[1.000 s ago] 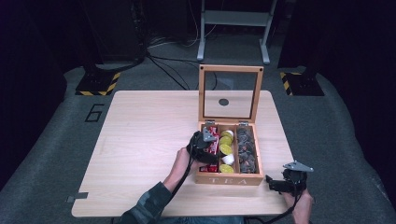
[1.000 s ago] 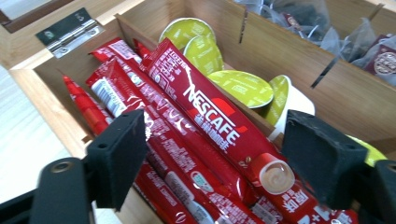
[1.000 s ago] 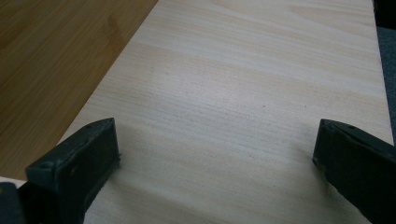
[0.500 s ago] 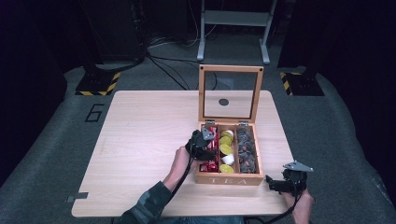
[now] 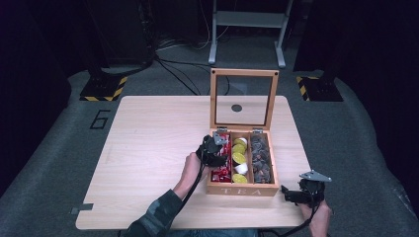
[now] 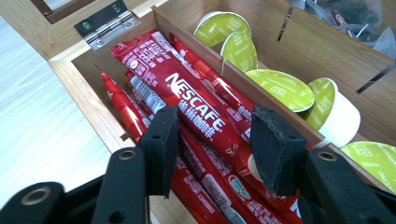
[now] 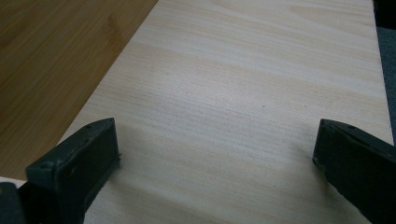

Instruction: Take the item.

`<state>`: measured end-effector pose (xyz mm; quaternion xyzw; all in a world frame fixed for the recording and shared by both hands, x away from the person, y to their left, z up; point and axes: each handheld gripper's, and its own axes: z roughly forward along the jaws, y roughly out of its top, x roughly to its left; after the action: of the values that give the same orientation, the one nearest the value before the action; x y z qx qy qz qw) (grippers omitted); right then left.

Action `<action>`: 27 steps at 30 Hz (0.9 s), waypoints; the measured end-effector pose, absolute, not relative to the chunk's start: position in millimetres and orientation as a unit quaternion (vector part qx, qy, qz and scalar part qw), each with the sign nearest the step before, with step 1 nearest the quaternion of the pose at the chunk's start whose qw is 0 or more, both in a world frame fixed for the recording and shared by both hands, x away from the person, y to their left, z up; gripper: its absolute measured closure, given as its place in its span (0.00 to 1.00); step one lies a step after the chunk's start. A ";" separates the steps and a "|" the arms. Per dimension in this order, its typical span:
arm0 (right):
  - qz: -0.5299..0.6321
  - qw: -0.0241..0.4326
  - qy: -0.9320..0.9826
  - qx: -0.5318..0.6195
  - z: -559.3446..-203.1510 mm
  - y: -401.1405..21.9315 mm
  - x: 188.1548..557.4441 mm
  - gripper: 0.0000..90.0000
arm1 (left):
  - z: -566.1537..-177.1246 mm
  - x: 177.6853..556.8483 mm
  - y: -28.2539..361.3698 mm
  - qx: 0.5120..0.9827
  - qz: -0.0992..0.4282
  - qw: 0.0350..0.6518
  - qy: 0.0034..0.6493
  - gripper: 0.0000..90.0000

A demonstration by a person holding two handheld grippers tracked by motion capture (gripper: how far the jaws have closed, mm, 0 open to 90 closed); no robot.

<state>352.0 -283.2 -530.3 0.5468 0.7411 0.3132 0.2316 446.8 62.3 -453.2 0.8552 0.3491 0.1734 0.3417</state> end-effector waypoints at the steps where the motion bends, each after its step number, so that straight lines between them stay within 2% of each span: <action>1: 0.313 0.232 0.742 0.545 -530.3 -283.5 352.2 0.00 | -453.4 447.4 62.8 0.854 0.175 0.342 0.349 0.62; 6: 0.313 0.232 0.742 0.545 -530.4 -283.5 352.1 0.00 | -453.5 448.1 62.9 0.853 0.179 0.341 0.352 0.67; 8: 0.313 0.232 0.741 0.546 -530.3 -283.2 352.0 0.00 | -454.2 448.7 63.6 0.849 0.185 0.342 0.358 0.74; 14: 0.313 0.232 0.742 0.545 -530.4 -283.4 352.1 0.00 | -454.3 447.1 62.8 0.846 0.188 0.341 0.363 0.76; 27: 0.313 0.233 0.742 0.545 -530.4 -283.5 352.1 0.00 | -453.6 444.6 67.3 0.828 0.189 0.364 0.382 0.89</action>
<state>352.1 -283.5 -530.4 0.5453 0.7420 0.3132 0.2326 444.6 67.3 -453.6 0.8284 0.3817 0.1890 0.3637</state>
